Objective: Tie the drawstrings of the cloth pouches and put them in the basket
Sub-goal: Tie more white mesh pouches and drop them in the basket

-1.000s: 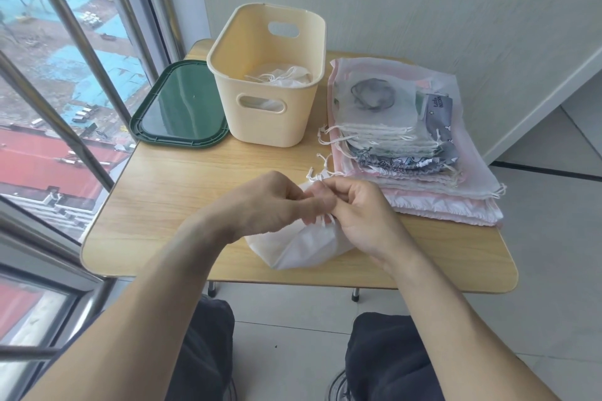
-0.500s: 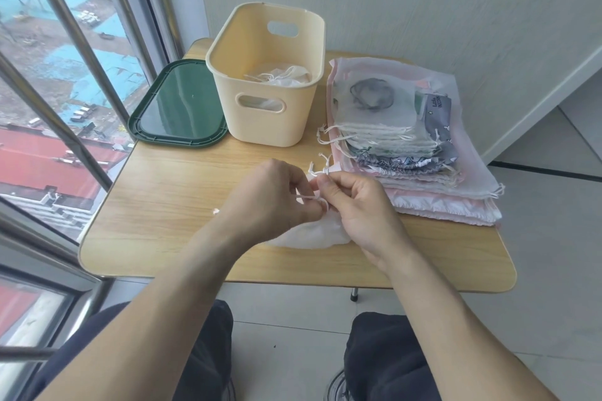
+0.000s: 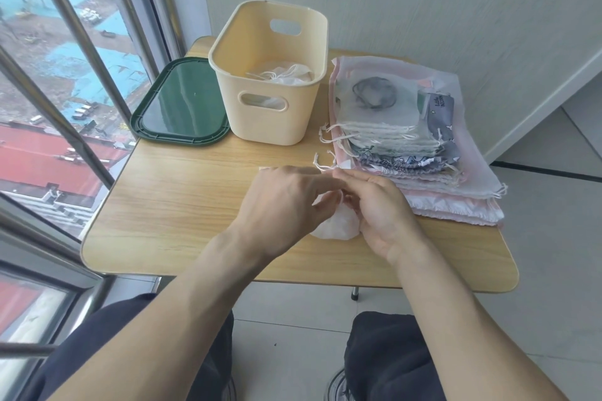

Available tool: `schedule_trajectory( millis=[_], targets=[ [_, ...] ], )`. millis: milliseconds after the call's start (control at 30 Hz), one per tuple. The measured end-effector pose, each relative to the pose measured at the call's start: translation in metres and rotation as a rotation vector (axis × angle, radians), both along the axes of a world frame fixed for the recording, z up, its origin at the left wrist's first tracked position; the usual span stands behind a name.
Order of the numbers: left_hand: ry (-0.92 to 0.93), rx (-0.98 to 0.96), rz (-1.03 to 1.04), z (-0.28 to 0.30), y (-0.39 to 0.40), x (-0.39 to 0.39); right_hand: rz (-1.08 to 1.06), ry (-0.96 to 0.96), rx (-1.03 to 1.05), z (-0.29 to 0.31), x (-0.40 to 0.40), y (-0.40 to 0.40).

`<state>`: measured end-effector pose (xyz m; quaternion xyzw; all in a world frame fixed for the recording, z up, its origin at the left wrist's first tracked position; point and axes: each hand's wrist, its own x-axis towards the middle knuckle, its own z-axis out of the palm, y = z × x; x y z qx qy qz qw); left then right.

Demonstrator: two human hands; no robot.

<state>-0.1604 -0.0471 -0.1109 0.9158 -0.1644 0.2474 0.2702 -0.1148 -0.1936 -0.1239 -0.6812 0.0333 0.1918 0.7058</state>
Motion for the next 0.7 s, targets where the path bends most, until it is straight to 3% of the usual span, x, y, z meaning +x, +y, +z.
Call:
schedule_trajectory(
  millis=[133,300,433,700],
  targets=[
    [0.064,0.003,0.04,-0.001,-0.001,0.001,0.012,0.013,0.039,0.0,0.0,-0.003],
    [0.339,-0.097,0.124,0.004,0.007,0.0,0.215,-0.094,-0.02,0.011,-0.003,-0.014],
    [0.594,-0.295,0.07,0.006,0.016,0.003,0.206,-0.324,-0.22,0.005,-0.004,-0.012],
    [0.921,-0.487,-0.033,0.013,0.034,0.004,0.194,-0.358,-0.227,0.005,-0.004,-0.01]
  ],
)
